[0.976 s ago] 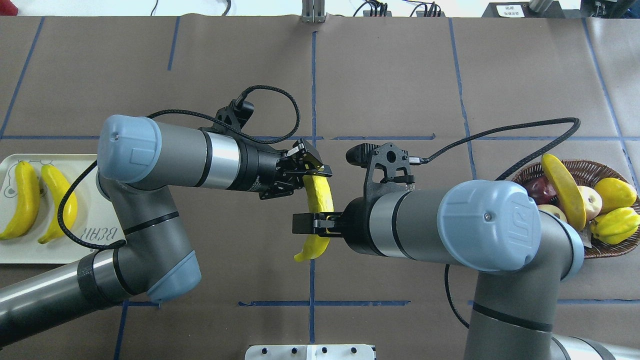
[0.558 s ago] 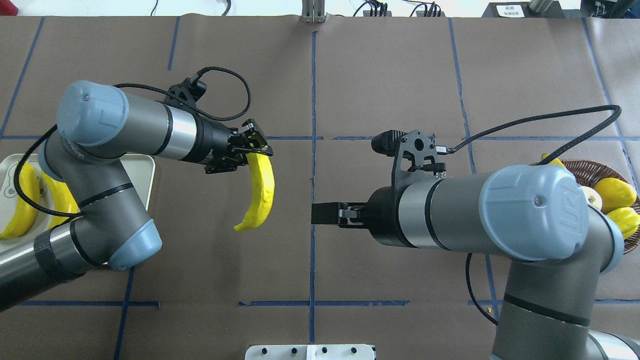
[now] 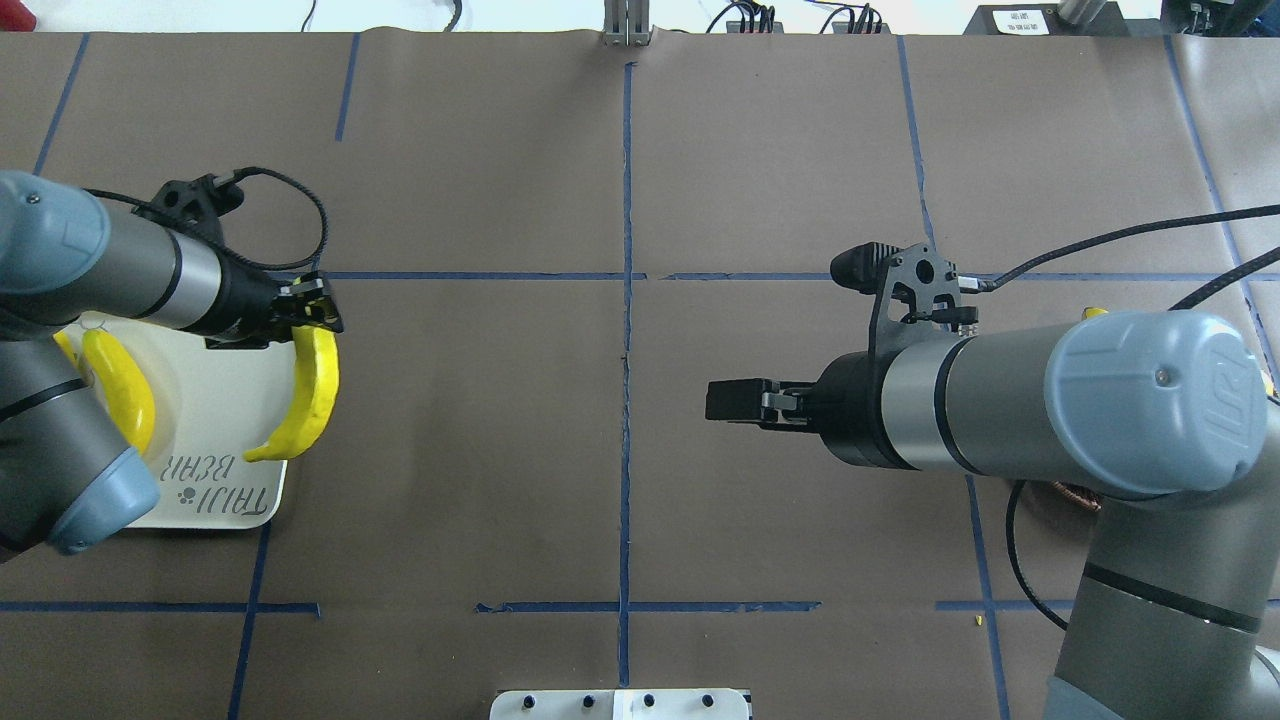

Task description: Transfer all bananas from basket to plate

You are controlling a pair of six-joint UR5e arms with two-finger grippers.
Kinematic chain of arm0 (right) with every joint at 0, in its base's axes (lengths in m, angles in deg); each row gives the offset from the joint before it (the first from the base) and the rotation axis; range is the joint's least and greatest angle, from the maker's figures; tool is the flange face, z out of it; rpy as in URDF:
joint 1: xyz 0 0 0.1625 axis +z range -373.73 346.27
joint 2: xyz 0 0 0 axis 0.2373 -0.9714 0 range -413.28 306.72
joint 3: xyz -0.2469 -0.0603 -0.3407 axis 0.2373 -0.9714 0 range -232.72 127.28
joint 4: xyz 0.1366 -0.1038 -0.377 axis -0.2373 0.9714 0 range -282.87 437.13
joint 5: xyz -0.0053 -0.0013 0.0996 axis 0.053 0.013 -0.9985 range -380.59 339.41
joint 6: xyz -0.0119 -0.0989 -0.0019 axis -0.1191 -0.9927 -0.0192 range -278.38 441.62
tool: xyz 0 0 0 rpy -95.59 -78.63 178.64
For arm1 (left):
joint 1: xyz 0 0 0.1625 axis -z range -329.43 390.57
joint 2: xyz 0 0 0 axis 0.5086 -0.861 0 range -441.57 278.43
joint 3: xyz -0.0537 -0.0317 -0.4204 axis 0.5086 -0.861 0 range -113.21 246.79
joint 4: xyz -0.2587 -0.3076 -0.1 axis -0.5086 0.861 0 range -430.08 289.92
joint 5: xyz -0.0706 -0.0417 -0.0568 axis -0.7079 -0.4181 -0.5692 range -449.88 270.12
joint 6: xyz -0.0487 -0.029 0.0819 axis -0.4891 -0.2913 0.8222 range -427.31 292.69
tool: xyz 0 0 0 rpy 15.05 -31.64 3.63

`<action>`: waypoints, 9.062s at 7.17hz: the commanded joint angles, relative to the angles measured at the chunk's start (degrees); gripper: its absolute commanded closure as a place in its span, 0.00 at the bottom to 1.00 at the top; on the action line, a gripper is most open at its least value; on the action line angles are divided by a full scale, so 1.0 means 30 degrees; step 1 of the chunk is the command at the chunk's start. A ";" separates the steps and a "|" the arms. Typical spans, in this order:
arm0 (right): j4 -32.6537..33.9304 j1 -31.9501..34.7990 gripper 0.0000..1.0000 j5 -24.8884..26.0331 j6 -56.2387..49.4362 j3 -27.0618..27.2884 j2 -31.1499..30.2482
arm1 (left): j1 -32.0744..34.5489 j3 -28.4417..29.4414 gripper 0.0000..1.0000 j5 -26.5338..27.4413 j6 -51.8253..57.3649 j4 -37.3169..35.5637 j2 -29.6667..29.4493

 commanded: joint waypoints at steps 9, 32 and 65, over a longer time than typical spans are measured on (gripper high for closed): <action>-0.0291 0.2694 0.00 -0.2403 -0.3799 0.0921 -0.5106 | 0.0174 -0.1123 0.00 0.0965 0.3501 -0.1787 0.1403; -0.0146 0.7236 1.00 -0.4220 -1.3161 -0.4611 -0.9783 | -0.1173 -0.1453 0.00 0.0194 -0.0513 -0.3134 -0.2611; -0.9815 -0.1936 0.00 -0.0059 0.0462 -0.3911 0.1028 | -0.1630 0.2062 1.00 -0.1948 -0.7446 0.5954 -0.6987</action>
